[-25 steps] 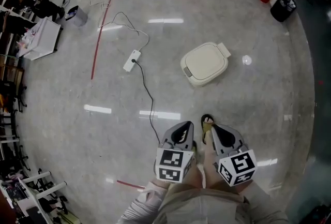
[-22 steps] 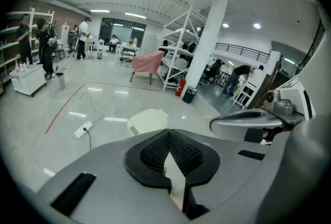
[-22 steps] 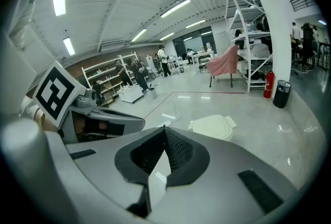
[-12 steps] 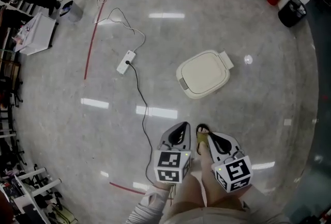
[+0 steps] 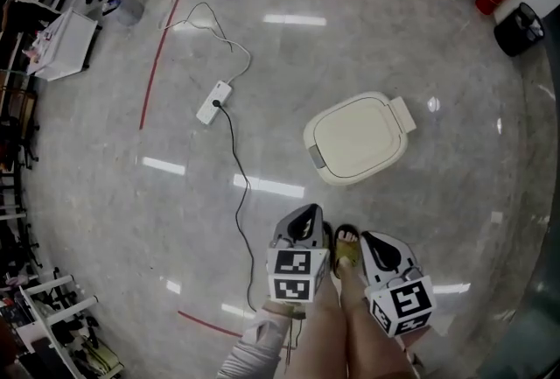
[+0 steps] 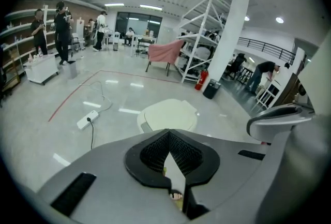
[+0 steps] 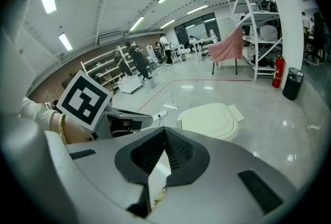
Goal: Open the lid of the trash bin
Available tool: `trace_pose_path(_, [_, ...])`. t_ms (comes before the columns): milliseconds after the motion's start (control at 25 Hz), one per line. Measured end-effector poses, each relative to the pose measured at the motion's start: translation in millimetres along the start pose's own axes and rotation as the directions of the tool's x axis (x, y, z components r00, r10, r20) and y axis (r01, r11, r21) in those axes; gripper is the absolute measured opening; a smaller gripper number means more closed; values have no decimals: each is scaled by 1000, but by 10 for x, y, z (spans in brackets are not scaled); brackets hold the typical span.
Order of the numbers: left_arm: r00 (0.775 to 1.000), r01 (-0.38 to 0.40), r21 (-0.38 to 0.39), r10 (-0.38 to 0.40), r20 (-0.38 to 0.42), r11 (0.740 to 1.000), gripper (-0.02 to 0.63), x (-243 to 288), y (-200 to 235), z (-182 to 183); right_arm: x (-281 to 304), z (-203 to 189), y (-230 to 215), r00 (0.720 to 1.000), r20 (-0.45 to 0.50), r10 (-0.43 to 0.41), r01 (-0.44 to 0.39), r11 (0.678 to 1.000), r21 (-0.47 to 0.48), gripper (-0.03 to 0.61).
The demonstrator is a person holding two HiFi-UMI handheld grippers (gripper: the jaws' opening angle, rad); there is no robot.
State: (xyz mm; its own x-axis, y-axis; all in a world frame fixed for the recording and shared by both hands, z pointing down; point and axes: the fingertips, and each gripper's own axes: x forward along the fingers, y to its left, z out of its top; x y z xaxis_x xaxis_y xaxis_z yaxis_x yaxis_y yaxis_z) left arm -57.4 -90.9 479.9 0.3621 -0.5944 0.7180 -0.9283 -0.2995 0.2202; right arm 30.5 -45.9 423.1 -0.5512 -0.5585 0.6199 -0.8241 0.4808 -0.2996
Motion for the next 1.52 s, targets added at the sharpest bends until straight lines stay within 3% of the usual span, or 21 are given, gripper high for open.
trace_pose_path(400, [997,12,48,-9,-80,999,2,765,351,-338,413,-338,-50,999,-43,-8,10,999,48,0])
trace_pose_path(600, [996,19,11,-18,-93,1000,2,1063,435,-359,549,-441,-70,998,-64,-8,12,998,56,0])
trace_pose_path(800, [991,33,40,-28,-127,999,2,1338,484,-370,628,-498,-136,997,-75,-25,32,996,89,0])
trace_pose_path(1240, [978,27,72,-12,-206,997,2,1657,668,-472,754,-522,-172,996,-79,-32,42,991,130,0])
trace_pose_path(1520, [978,35,59,-22,-208,998,2,1692,665,-487,789,-516,-211,995,-90,-35,47,990,133,0])
